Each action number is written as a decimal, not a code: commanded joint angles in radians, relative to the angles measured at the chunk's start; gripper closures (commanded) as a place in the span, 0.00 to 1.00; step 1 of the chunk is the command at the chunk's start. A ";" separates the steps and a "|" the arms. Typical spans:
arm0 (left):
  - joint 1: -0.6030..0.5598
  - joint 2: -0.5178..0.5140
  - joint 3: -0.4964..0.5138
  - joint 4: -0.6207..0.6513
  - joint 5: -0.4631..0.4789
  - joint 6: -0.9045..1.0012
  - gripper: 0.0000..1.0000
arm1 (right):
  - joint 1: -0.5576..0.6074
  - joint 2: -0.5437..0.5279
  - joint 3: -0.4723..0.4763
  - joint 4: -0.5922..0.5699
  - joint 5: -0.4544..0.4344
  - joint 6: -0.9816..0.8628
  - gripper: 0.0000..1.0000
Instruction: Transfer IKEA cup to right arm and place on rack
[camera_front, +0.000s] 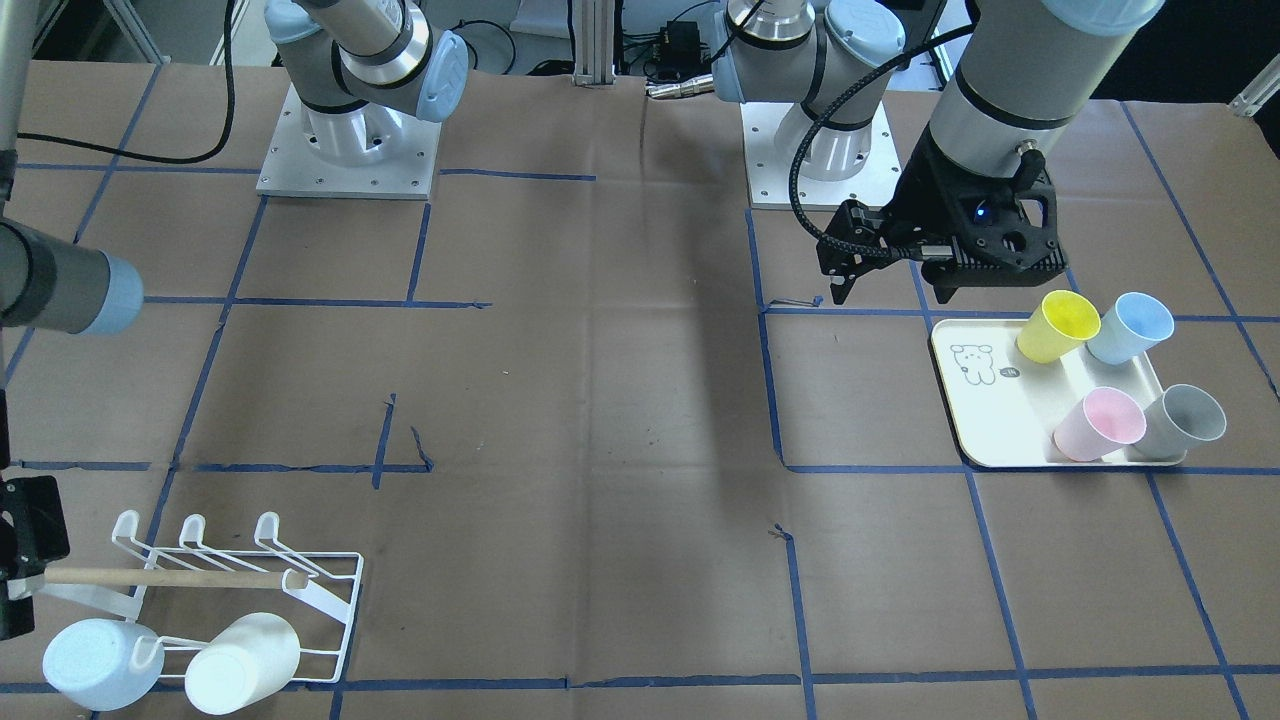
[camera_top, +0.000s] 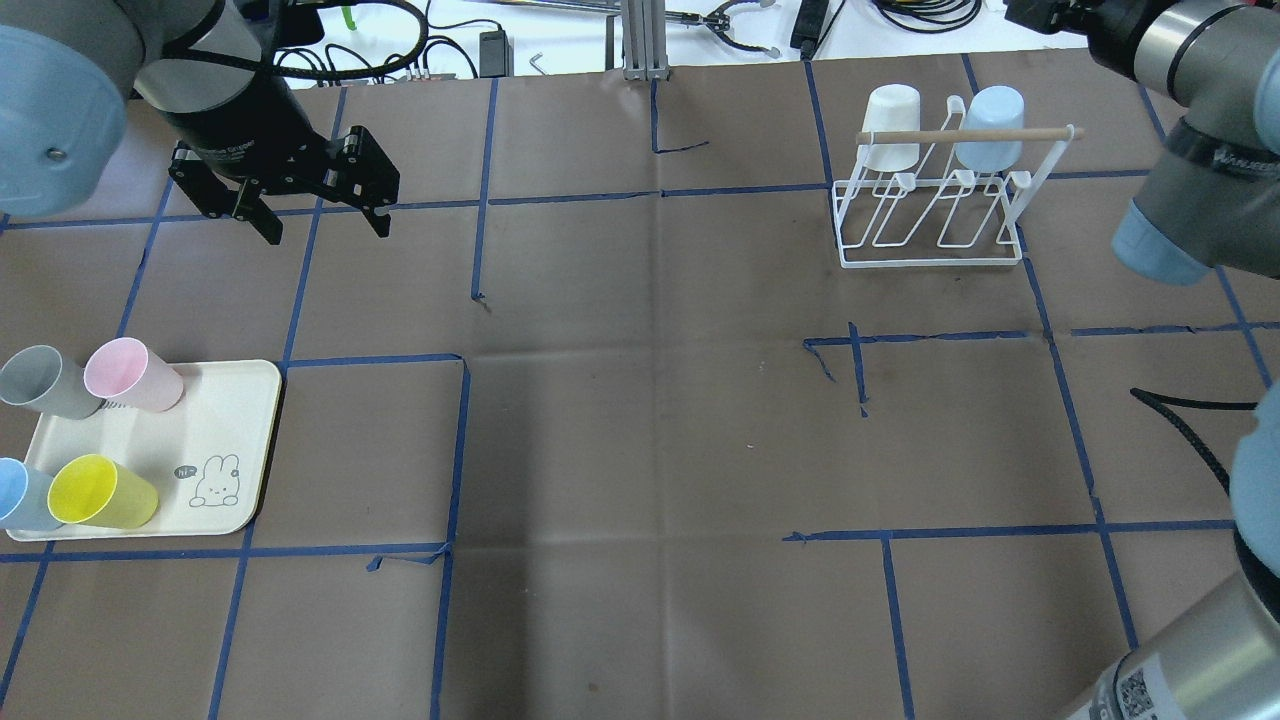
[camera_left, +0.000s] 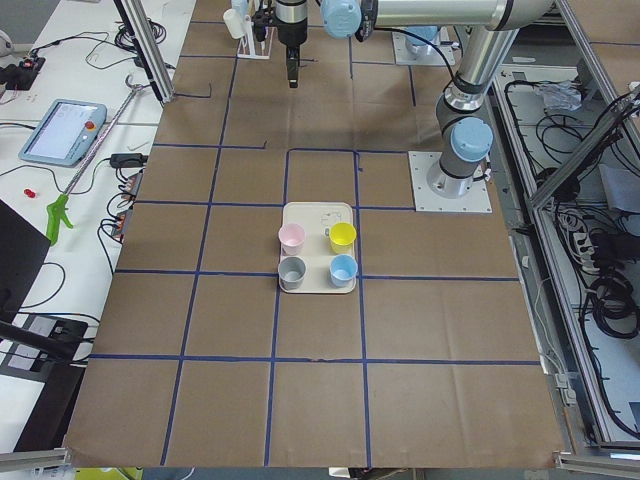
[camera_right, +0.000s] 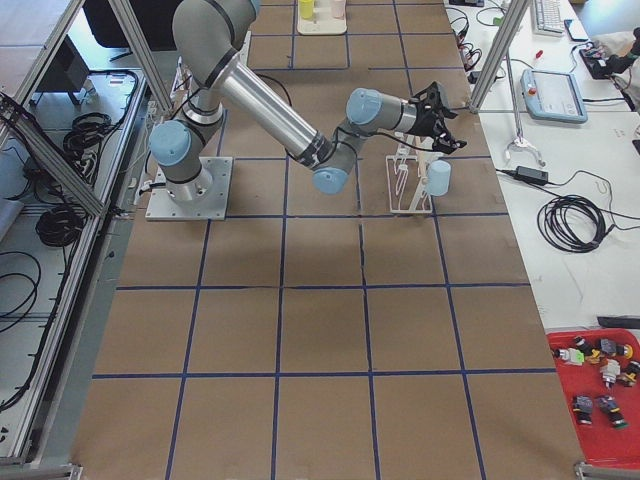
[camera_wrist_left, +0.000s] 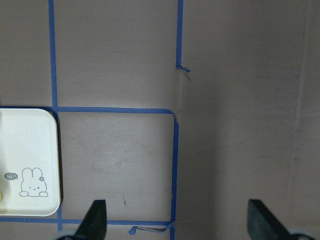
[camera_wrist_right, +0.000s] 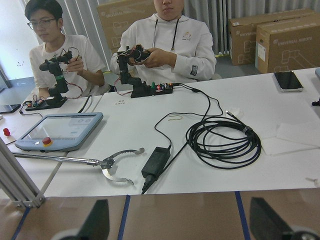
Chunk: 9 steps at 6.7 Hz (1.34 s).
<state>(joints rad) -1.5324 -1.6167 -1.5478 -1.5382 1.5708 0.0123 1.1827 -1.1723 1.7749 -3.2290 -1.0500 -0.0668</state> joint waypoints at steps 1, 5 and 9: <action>0.000 0.000 0.000 0.000 0.000 0.000 0.01 | 0.038 -0.149 0.000 0.346 -0.002 0.001 0.00; 0.000 0.000 0.000 0.000 0.000 -0.003 0.01 | 0.144 -0.363 -0.008 0.921 -0.218 0.002 0.00; 0.000 0.001 -0.002 0.000 0.000 -0.003 0.01 | 0.228 -0.518 -0.029 1.433 -0.361 0.022 0.00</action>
<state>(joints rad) -1.5324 -1.6159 -1.5480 -1.5386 1.5708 0.0092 1.3832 -1.6605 1.7568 -1.9225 -1.3811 -0.0473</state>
